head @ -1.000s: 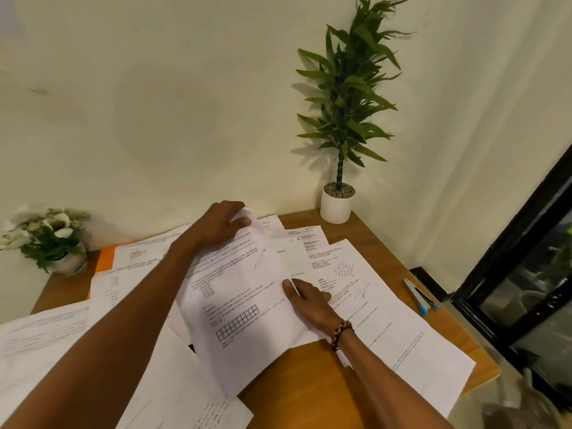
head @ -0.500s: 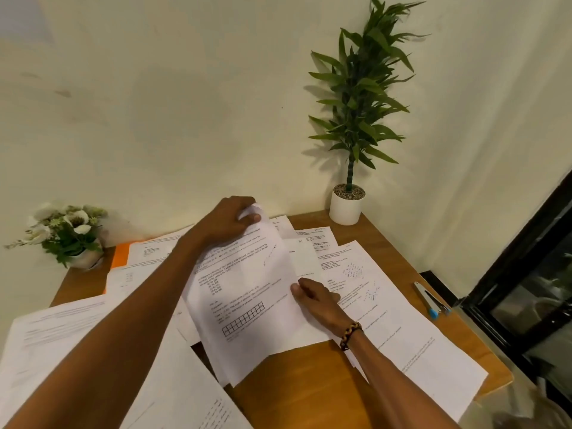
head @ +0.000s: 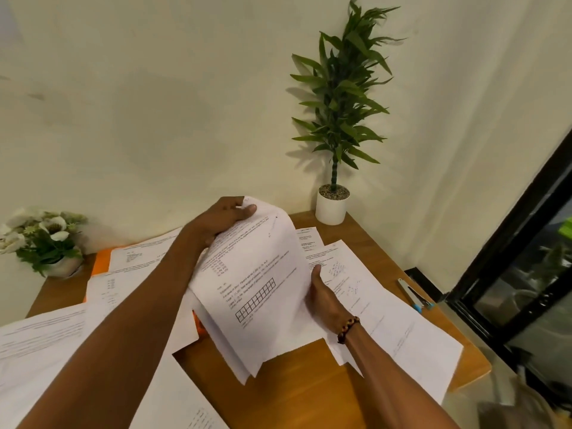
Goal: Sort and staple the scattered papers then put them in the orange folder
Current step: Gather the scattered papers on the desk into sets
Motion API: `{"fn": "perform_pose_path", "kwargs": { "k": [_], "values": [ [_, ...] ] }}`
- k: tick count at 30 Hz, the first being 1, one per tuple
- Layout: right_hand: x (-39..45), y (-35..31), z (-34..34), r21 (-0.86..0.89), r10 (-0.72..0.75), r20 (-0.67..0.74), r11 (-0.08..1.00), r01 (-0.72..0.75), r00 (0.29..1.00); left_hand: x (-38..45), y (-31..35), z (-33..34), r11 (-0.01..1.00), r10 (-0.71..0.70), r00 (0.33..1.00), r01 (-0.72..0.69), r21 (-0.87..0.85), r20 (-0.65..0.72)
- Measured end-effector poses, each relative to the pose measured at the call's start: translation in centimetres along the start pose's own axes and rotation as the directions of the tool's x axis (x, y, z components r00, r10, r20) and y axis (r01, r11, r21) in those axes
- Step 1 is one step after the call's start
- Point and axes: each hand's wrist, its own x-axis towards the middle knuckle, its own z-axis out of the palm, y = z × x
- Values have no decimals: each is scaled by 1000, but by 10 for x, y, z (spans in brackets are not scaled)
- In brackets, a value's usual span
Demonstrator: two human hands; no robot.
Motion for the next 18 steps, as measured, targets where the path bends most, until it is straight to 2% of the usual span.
{"fn": "perform_pose_path", "kwargs": {
  "k": [1,3,6,8,10,11,12,13,14,15,16,18],
  "values": [
    [2,-1,-1,72,-14,3,997,14,1000,-2,-4,1,998,-32,999,33,-56,17],
    [6,-3,-4,142,-53,-39,988,58,998,-5,-17,8,997,-60,995,64,-47,76],
    [8,-8,-10,150,-1,-77,989,13,997,-12,-42,26,985,-92,981,65,159,169],
    [9,-12,-14,11,-82,-122,996,84,989,-14,-63,40,940,-80,985,22,341,155],
    [10,-12,-19,-238,-275,-210,945,223,938,-13,-92,51,867,-79,986,-5,499,147],
    [9,-12,-21,-417,-396,-216,864,282,892,-13,-106,55,847,-96,984,3,532,147],
    [8,-9,-25,-632,-494,-197,725,275,847,-13,-120,58,835,-122,982,23,550,143],
    [7,-4,-29,-830,-555,-152,521,199,818,-13,-130,62,831,-130,982,32,556,138],
    [4,3,-32,-947,-576,-107,308,93,810,-14,-133,67,827,-137,981,36,561,139],
    [2,13,-34,-986,-557,-83,163,12,826,-15,-134,74,829,-132,983,38,558,130],
    [-2,21,-32,-995,-500,-84,93,-43,862,-18,-129,81,827,-124,986,42,560,108],
    [-9,33,-26,-991,-350,-121,91,-95,929,-17,-123,96,810,-102,992,40,585,74]
  ]
}}
